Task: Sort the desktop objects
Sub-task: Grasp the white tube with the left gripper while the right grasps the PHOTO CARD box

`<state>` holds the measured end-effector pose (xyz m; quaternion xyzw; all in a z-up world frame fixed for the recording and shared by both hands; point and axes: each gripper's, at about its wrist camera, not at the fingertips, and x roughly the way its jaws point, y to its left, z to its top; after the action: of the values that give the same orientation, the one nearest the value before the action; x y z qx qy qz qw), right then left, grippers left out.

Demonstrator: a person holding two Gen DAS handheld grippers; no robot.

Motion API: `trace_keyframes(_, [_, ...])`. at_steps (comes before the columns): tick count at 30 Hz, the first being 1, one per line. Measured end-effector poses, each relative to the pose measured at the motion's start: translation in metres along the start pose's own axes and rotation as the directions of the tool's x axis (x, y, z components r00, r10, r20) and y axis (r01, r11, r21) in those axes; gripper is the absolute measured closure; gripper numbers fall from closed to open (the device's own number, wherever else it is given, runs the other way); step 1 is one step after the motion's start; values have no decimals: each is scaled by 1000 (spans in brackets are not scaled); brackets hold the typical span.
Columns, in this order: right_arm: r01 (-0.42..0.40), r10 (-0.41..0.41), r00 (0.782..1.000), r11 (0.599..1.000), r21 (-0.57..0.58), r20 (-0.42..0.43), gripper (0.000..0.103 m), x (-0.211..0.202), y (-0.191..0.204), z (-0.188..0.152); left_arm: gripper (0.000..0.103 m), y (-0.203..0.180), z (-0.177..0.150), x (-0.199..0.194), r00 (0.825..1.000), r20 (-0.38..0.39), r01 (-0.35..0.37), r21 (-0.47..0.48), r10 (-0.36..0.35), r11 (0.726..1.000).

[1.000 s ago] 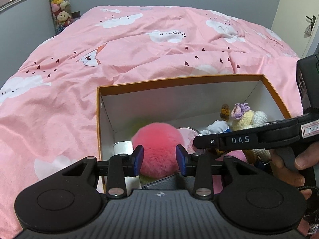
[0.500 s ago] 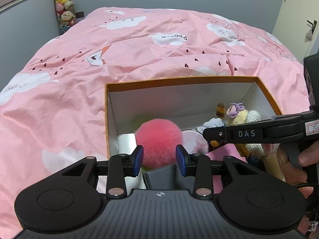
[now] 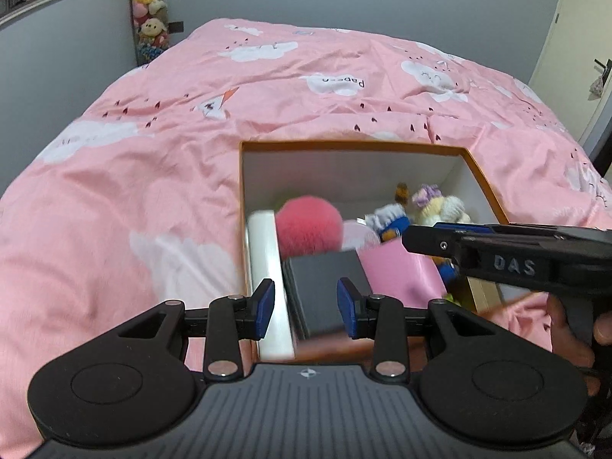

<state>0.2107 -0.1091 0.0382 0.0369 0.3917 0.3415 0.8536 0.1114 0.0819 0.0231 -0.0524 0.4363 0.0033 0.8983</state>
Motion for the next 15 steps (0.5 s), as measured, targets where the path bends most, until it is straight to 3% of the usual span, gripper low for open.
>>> trace_keyframes(7, [-55,56,998,997,-53,8,59,-30,33,-47,61,17,-46,-6,996,-53,-78,-77,74,994])
trace_keyframes(10, [-70,68,995,997,-29,-75,56,-18,41,-72,61,22,-61,2,991,-95,-103,-91,94,991])
trace_keyframes(15, [-79,72,967,997,-21,-246,53,18,55,-106,62,30,-78,6,988,-127,-96,-84,85,992])
